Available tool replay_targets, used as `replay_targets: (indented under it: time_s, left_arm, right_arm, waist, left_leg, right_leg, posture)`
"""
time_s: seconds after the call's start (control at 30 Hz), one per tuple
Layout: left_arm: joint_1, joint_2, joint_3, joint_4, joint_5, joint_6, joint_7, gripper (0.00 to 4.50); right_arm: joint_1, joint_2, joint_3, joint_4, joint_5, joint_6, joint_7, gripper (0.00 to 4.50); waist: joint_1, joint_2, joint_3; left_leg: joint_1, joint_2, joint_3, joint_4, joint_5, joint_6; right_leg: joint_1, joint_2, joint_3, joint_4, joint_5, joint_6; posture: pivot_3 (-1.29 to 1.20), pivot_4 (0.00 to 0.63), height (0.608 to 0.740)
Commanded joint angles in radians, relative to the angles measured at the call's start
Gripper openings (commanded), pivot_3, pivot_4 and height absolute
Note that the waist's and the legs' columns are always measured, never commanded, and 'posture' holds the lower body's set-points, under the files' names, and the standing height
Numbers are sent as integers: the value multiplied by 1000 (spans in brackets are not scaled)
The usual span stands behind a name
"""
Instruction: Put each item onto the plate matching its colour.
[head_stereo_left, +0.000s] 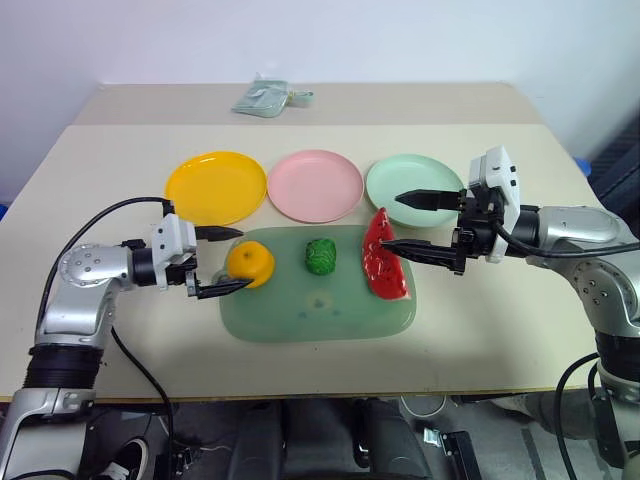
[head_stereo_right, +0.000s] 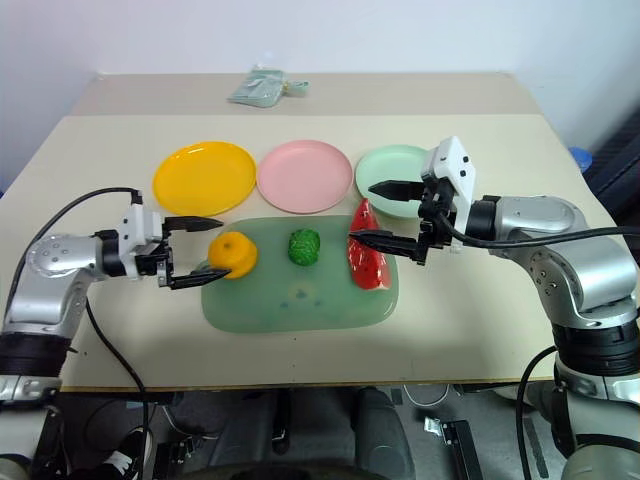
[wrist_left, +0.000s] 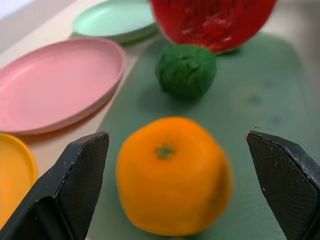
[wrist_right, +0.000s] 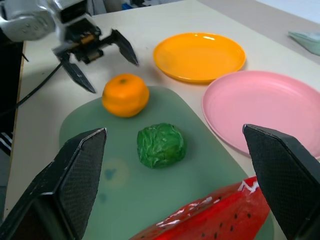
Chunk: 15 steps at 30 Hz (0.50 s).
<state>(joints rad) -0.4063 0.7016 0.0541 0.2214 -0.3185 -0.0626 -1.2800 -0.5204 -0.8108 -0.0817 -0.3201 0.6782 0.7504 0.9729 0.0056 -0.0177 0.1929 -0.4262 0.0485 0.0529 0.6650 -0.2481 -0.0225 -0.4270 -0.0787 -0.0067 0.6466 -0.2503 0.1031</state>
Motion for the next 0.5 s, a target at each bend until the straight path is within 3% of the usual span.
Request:
replay_targets:
  time_s: [0.03, 0.17, 0.3, 0.4, 0.5]
  left_arm:
    - [-13, -18, -30, 43, 48, -60, 22, 4500]
    - [-24, -34, -64, 119, 108, -123, 45, 4500]
    - [-32, -59, -42, 150, 72, -142, 58, 3498]
    - [-54, -84, 8, 126, -1, -81, 90, 3453]
    - [-116, -101, 42, 178, 21, -78, 191, 3453]
  right_arm:
    - [-14, -3, -14, -48, 9, -8, -10, 4444]
    - [-15, -6, -18, -53, 13, -4, -14, 4444]
    - [-11, -3, -15, -57, 11, -6, -20, 4500]
    - [-16, 8, -6, -50, 3, -16, -24, 4500]
    - [-30, 30, 3, -30, -17, -45, -35, 4500]
  waist:
    - [1, 0, 0]
    - [3, 0, 0]
    - [6, 0, 0]
    - [6, 0, 0]
    - [6, 0, 0]
  left_leg:
    - [0, 0, 0, 0, 0, 0]
    - [0, 0, 0, 0, 0, 0]
    - [0, 0, 0, 0, 0, 0]
    - [0, 0, 0, 0, 0, 0]
    - [0, 0, 0, 1, 0, 0]
  right_leg:
    - [0, 0, 0, 0, 0, 0]
    - [0, 0, 0, 0, 0, 0]
    - [0, 0, 0, 0, 0, 0]
    - [0, 0, 0, 0, 0, 0]
    - [0, 0, 0, 0, 0, 0]
  posture:
    - [0, 150, 740]
    - [0, 150, 740]
    - [0, 150, 740]
    - [0, 150, 740]
    - [0, 150, 740]
